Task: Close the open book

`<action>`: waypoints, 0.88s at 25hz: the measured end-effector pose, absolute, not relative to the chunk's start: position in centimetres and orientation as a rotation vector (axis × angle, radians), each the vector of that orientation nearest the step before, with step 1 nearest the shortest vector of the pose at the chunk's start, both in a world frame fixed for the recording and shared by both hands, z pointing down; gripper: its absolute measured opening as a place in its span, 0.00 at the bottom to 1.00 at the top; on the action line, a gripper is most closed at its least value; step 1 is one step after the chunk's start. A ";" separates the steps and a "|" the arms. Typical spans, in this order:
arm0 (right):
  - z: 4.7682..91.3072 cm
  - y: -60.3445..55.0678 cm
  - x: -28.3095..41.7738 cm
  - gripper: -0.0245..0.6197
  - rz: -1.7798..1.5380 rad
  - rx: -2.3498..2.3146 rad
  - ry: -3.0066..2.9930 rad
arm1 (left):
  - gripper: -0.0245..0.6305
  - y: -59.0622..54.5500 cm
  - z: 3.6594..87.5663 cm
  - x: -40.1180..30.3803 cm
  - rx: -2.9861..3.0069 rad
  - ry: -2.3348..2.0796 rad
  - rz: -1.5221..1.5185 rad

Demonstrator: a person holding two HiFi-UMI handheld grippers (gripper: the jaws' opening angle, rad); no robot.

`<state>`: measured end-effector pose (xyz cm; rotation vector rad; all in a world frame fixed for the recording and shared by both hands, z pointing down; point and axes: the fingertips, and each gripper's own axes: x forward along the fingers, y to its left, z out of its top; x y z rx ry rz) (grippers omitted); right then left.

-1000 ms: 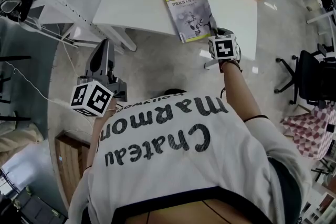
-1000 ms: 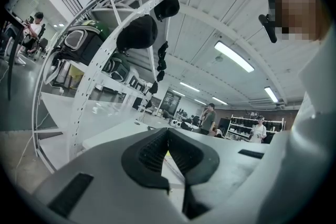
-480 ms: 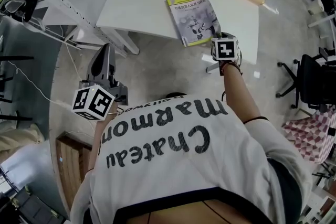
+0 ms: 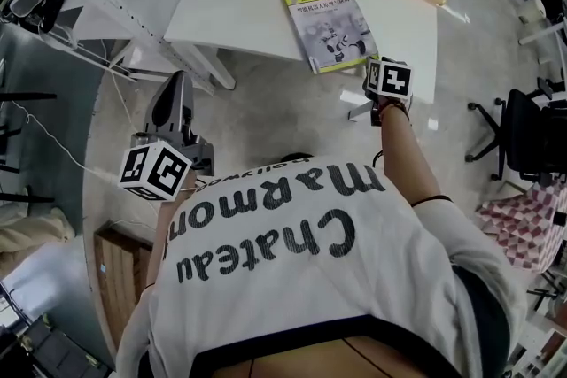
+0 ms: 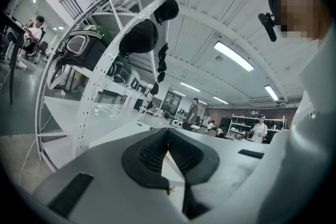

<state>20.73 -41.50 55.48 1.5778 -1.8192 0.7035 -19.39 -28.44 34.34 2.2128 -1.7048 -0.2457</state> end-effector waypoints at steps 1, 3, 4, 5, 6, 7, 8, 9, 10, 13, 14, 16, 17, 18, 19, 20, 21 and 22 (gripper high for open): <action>55.6 -41.1 20.8 0.25 0.715 1.585 -1.811 | 0.07 -28.4 34.4 -19.5 2.219 -1.696 -0.244; 55.9 -40.1 20.7 0.25 0.747 1.594 -1.798 | 0.07 -28.4 34.4 -19.7 2.233 -1.676 -0.243; 56.1 -39.5 20.4 0.25 0.772 1.599 -1.795 | 0.07 -28.4 34.4 -19.8 2.240 -1.664 -0.243; 56.3 -38.9 20.1 0.25 0.802 1.607 -1.795 | 0.07 -28.4 34.4 -20.0 2.248 -1.652 -0.242; 56.4 -38.3 19.7 0.25 0.834 1.617 -1.797 | 0.07 -28.3 34.5 -20.1 2.257 -1.638 -0.241; 56.4 -37.6 19.2 0.25 0.865 1.629 -1.802 | 0.07 -28.2 34.5 -20.2 2.268 -1.622 -0.240; 56.5 -36.9 18.7 0.25 0.897 1.640 -1.807 | 0.07 -28.2 34.6 -20.3 2.279 -1.604 -0.238; 56.5 -36.2 18.1 0.25 0.931 1.651 -1.813 | 0.07 -28.1 34.7 -20.4 2.290 -1.584 -0.235; 56.5 -35.4 17.5 0.25 0.967 1.662 -1.818 | 0.07 -28.0 34.8 -20.5 2.302 -1.562 -0.233; 56.2 -33.1 15.2 0.25 1.050 1.682 -1.863 | 0.07 -27.7 35.1 -20.4 2.342 -1.482 -0.220; 55.7 -32.4 14.4 0.25 1.058 1.684 -1.894 | 0.07 -27.6 35.1 -20.3 2.359 -1.453 -0.218; 54.0 -31.5 12.9 0.18 1.040 1.704 -1.979 | 0.07 -27.3 35.2 -20.0 2.392 -1.403 -0.219; 52.8 -31.2 12.2 0.15 1.026 1.720 -2.035 | 0.07 -27.2 35.2 -19.8 2.406 -1.381 -0.221; 51.4 -30.8 11.6 0.15 1.009 1.739 -2.094 | 0.07 -27.2 35.3 -19.5 2.418 -1.360 -0.221; 50.0 -30.4 11.2 0.14 0.988 1.762 -2.152 | 0.07 -27.1 35.4 -19.2 2.428 -1.338 -0.220; 48.4 -30.0 10.9 0.13 0.959 1.786 -2.206 | 0.07 -27.0 35.6 -18.8 2.437 -1.316 -0.218; 46.9 -29.6 10.7 0.13 0.921 1.806 -2.256 | 0.07 -26.9 35.6 -18.4 2.445 -1.295 -0.217; 45.2 -29.2 10.5 0.13 0.877 1.820 -2.301 | 0.07 -26.8 35.6 -18.0 2.452 -1.276 -0.217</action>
